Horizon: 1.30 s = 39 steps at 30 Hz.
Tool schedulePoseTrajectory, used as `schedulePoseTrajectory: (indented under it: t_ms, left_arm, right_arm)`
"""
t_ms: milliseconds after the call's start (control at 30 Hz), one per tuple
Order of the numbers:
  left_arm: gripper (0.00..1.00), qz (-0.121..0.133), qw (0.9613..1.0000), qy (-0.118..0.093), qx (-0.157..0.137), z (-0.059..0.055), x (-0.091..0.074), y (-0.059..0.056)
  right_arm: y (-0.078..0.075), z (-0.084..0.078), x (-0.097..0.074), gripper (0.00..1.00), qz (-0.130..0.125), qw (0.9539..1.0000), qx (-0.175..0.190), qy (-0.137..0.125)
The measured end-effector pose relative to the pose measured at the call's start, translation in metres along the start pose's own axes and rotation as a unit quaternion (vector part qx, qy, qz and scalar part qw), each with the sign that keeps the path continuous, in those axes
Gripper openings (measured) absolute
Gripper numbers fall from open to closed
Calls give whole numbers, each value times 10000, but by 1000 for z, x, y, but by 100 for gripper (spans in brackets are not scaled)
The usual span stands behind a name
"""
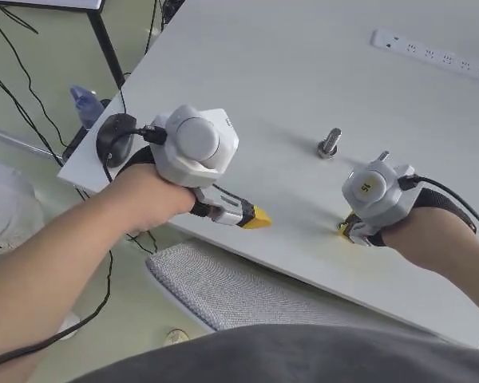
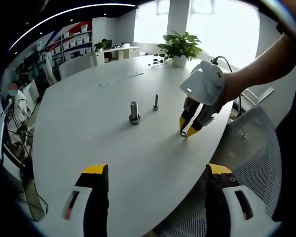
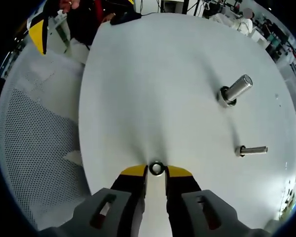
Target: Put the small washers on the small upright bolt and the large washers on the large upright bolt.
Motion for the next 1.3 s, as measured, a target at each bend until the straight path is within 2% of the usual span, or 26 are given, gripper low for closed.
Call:
schedulePoseTrajectory:
  t_ms: [400, 800, 1000, 1300]
  left_arm:
    - [78, -19, 10000, 33, -11, -1, 1, 0]
    - [76, -28, 10000, 54, -51, -4, 2, -1]
    - [75, -15, 10000, 55, -60, -4, 2, 0]
    - [75, -16, 10000, 70, -39, -2, 4, 1]
  right_arm:
    - [-3, -1, 2, 14, 98, 9998, -163, 39]
    - [-4, -2, 1, 14, 263, 9993, -248, -84]
    - [-5, -1, 3, 14, 280, 9991, -304, 10]
    - [-9, 0, 7, 13, 376, 9974, -530, 327]
Point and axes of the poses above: the centre of the closed fingertips' face, and the gripper's own axes: x roughly forward along the fingers, y roughly to its left, z roughly out of its top, the point moved 5 cm from there along -x, roughly backward along the fingers, and after that the axes turned 14 degrees about -y, right-handed, at the moved point
